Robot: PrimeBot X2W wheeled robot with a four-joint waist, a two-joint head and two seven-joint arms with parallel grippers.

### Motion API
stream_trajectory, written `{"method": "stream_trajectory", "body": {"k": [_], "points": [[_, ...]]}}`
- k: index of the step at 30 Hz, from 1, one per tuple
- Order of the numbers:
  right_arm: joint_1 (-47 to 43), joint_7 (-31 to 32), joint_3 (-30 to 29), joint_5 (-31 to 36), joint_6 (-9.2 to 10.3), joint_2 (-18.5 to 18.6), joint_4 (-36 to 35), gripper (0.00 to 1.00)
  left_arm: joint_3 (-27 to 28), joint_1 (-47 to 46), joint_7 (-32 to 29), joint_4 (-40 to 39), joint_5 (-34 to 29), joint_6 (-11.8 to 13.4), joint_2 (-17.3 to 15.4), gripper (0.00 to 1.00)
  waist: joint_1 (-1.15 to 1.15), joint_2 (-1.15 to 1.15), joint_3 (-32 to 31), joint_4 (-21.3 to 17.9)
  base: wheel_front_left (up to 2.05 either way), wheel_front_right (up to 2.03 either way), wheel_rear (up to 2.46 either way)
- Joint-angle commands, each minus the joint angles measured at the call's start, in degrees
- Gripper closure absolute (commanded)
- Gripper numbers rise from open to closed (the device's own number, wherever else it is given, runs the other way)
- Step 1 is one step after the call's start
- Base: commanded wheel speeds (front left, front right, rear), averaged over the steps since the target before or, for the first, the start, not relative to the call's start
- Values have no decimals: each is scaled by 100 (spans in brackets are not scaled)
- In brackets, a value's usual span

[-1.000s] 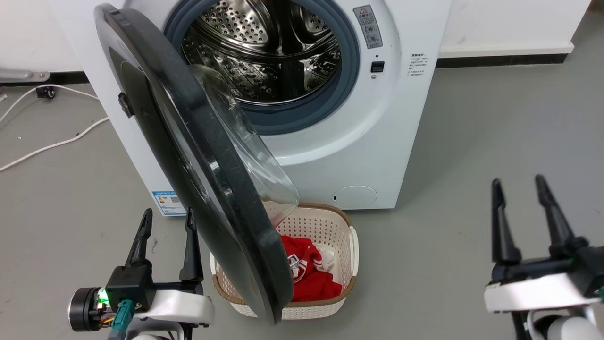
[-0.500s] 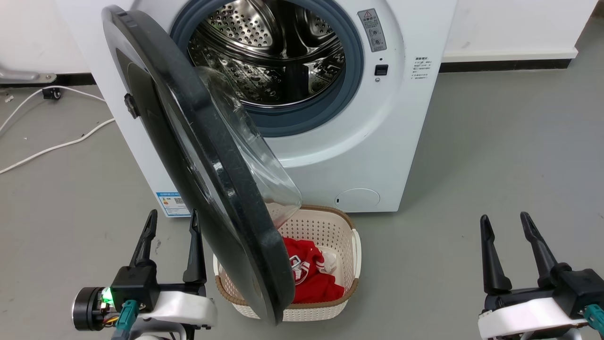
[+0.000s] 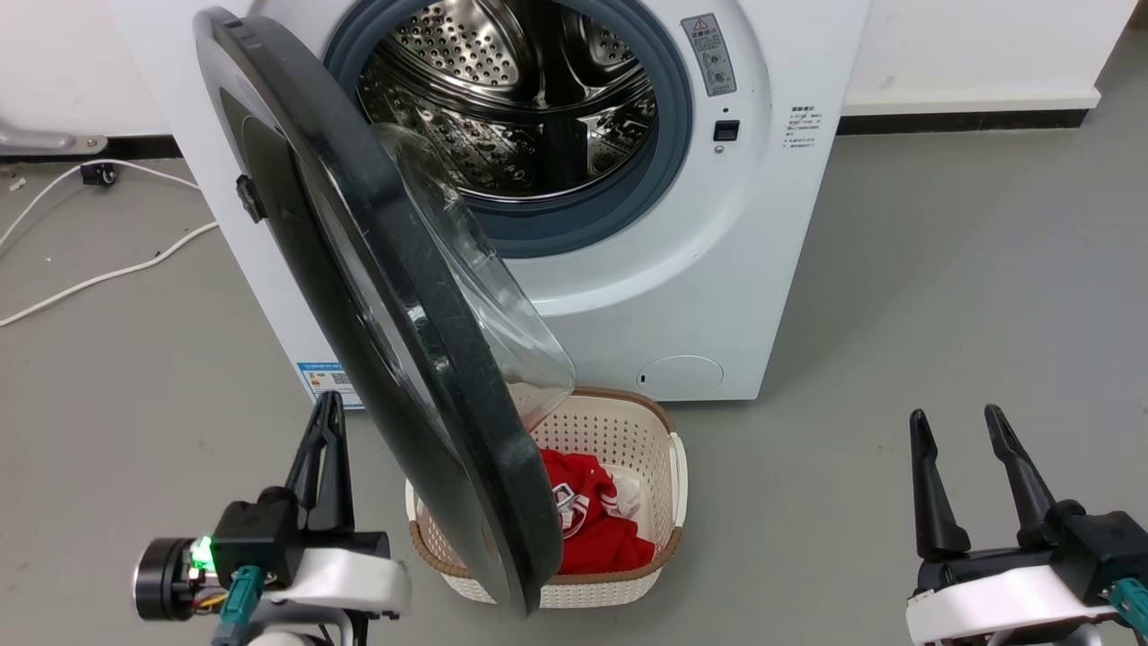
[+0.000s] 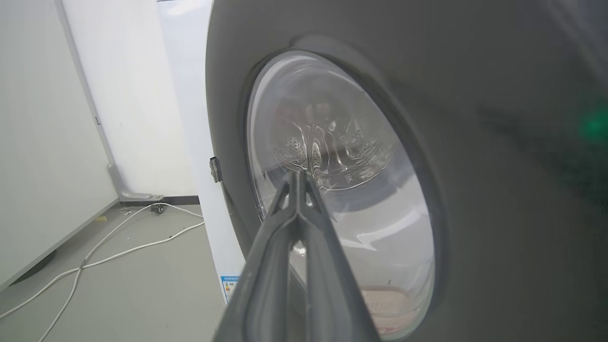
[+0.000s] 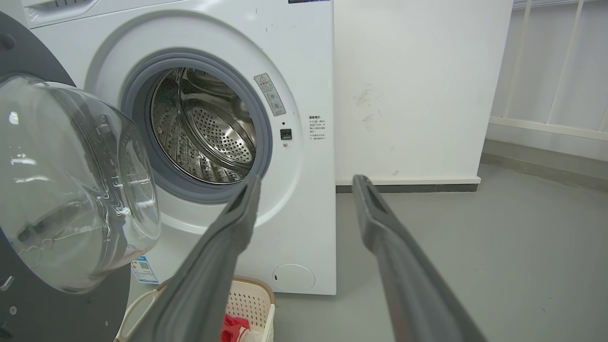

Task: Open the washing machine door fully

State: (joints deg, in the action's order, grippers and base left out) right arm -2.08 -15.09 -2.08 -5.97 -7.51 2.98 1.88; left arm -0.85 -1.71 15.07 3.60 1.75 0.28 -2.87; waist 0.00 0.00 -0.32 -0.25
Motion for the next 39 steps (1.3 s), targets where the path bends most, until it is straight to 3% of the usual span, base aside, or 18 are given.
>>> {"method": "stream_trajectory", "body": {"k": [1,7,14,19,23,31,39], "points": [[17,-9,11,-37,4,-18,-6,0,23,-109,15,-118,-34,15,-3,100,0,0,10,3,0,0,0],[39,-9,31,-90,4,-18,23,0,220,-286,15,-733,26,53,-26,100,0,0,36,9,0,0,0],[85,-9,25,-120,4,-17,51,0,272,-623,15,-2180,-143,56,-93,100,0,0,55,1,0,0,0],[102,-9,36,-150,4,-17,82,0,-51,-836,13,-3224,-289,-49,-124,100,0,0,60,-26,0,0,0],[120,-10,51,-166,4,-17,110,0,-613,-882,9,-3718,-243,-260,-111,100,0,0,64,-57,0,0,0],[154,-10,88,-224,4,-16,189,0,-2059,-233,10,-3271,-37,-642,-187,100,0,0,64,-132,0,0,0],[101,-10,76,-252,4,-17,248,0,-2749,736,13,-2120,175,-725,-485,100,0,0,52,-137,0,0,0]]}}
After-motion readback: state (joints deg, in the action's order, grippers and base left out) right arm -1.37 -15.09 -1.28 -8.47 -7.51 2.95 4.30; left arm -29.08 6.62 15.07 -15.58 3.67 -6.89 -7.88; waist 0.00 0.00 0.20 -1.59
